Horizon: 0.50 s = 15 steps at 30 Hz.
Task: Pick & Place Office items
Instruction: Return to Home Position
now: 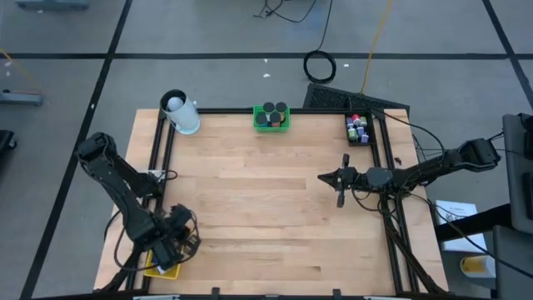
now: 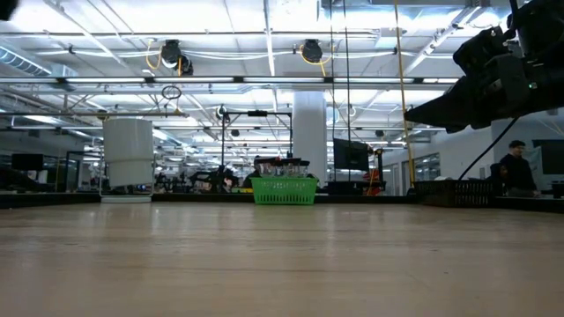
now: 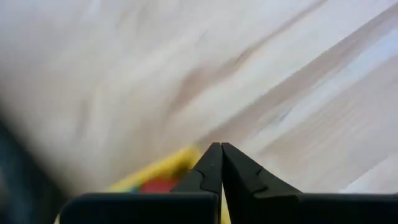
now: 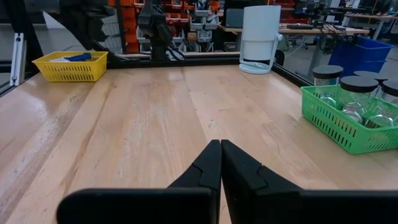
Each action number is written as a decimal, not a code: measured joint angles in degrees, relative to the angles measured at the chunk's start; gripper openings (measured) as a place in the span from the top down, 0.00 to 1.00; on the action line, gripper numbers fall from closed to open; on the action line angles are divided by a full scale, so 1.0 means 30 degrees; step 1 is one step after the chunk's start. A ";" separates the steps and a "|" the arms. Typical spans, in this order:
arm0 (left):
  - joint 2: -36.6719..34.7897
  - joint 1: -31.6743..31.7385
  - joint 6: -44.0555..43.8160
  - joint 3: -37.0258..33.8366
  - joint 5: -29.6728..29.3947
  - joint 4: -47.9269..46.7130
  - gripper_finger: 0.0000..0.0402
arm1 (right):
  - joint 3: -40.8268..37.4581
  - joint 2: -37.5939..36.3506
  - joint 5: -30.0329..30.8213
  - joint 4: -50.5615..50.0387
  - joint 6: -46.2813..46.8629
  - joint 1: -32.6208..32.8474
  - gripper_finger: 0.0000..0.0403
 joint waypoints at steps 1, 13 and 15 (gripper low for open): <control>-0.0111 0.0250 0.0778 -0.0086 -0.1198 0.0493 0.99 | 0.0000 0.0000 0.0000 0.0010 0.0000 0.0000 1.00; -0.1510 0.9116 2.5092 -0.5988 -0.4073 2.1606 0.99 | 0.0000 -0.0015 -0.1042 0.0149 -0.0046 0.0000 1.00; -0.1458 1.0965 2.8737 -0.7366 -0.2123 2.6479 0.99 | 0.0002 -0.0102 -0.1047 0.0138 -0.0177 0.0000 1.00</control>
